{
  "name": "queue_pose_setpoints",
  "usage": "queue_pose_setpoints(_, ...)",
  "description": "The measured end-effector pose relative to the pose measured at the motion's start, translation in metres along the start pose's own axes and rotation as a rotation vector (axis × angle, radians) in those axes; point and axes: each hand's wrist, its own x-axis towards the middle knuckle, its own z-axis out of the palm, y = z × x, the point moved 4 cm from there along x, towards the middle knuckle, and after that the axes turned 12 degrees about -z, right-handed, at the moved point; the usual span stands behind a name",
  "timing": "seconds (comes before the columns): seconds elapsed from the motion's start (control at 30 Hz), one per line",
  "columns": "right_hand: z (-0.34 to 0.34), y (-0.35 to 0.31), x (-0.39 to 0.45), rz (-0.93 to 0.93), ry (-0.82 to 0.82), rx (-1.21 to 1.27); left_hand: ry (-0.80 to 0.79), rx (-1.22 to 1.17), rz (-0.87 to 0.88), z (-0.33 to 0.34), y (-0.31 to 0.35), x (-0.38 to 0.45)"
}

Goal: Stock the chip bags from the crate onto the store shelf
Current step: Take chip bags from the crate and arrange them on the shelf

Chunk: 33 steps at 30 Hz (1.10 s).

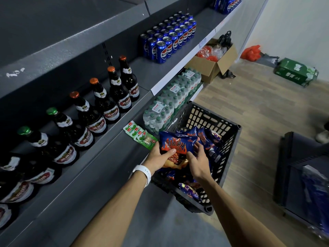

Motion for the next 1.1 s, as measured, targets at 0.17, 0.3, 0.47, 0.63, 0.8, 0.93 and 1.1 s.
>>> queue_pose_setpoints(0.17, -0.007, 0.009, 0.006, 0.029, 0.017, 0.008, -0.010, -0.023, 0.056, 0.008, 0.006, 0.001)
queue_pose_setpoints(0.3, -0.004, 0.014, 0.010, 0.108, -0.006, 0.039, -0.001, -0.033, 0.042, 0.008, 0.007, 0.002)
queue_pose_setpoints(0.47, 0.006, -0.007, 0.011, 0.085, -0.091, -0.019, 0.050, -0.065, 0.010, -0.009, 0.013, -0.013)
queue_pose_setpoints(0.63, 0.017, -0.059, 0.004, -0.028, -0.163, -0.059, 0.135, -0.103, 0.051, -0.044, 0.037, -0.051)
queue_pose_setpoints(0.8, 0.034, -0.132, -0.014, -0.169, -0.218, -0.082, 0.268, -0.146, 0.098, -0.095, 0.060, -0.112)
queue_pose_setpoints(0.93, 0.048, -0.202, -0.047, -0.324, -0.248, -0.072, 0.395, -0.134, 0.156, -0.137, 0.078, -0.171)
queue_pose_setpoints(1.1, 0.069, -0.283, -0.085, -0.492, -0.276, -0.072, 0.556, -0.153, 0.207, -0.188, 0.100, -0.249)
